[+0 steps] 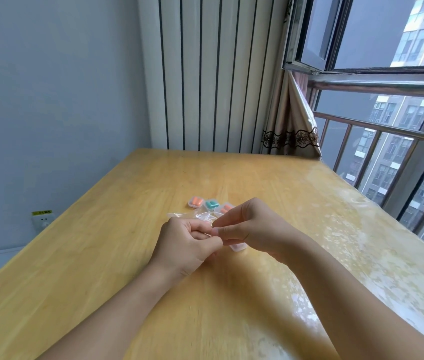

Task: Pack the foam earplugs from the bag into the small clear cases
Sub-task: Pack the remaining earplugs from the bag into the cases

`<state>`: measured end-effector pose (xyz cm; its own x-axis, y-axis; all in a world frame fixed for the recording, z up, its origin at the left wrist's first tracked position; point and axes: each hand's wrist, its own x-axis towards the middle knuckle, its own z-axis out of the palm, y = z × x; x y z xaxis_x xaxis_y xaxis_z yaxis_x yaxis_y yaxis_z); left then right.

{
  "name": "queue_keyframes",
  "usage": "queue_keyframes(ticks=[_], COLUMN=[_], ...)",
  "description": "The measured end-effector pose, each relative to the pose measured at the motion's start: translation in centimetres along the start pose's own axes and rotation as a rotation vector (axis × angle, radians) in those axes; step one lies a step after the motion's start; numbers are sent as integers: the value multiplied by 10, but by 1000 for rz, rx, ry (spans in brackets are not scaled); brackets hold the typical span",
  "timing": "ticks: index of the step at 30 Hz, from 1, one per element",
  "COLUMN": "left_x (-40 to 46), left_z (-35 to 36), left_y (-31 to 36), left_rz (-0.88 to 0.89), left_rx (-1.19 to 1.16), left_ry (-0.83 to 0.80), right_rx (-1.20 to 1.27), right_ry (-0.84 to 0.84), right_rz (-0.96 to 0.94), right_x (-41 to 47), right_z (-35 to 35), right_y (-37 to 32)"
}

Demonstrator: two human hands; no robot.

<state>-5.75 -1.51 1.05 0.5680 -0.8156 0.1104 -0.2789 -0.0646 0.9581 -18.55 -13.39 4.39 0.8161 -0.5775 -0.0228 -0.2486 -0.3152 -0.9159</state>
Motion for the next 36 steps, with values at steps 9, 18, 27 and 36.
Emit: queue_keyframes(ticks=[9, 18, 27, 36], left_x=[-2, 2, 5, 6], left_z=[2, 1, 2, -2], left_y=[-3, -2, -5, -9], left_rz=[119, -66, 51, 91], left_rx=[173, -300, -269, -42], left_ry=[34, -104, -114, -4], right_rx=[-33, 95, 350, 346], right_ry=[51, 169, -19, -12], right_rz=[-37, 36, 118, 129], right_x=[3, 9, 6, 6], right_z=[15, 13, -2, -6], right_y=[6, 12, 11, 12])
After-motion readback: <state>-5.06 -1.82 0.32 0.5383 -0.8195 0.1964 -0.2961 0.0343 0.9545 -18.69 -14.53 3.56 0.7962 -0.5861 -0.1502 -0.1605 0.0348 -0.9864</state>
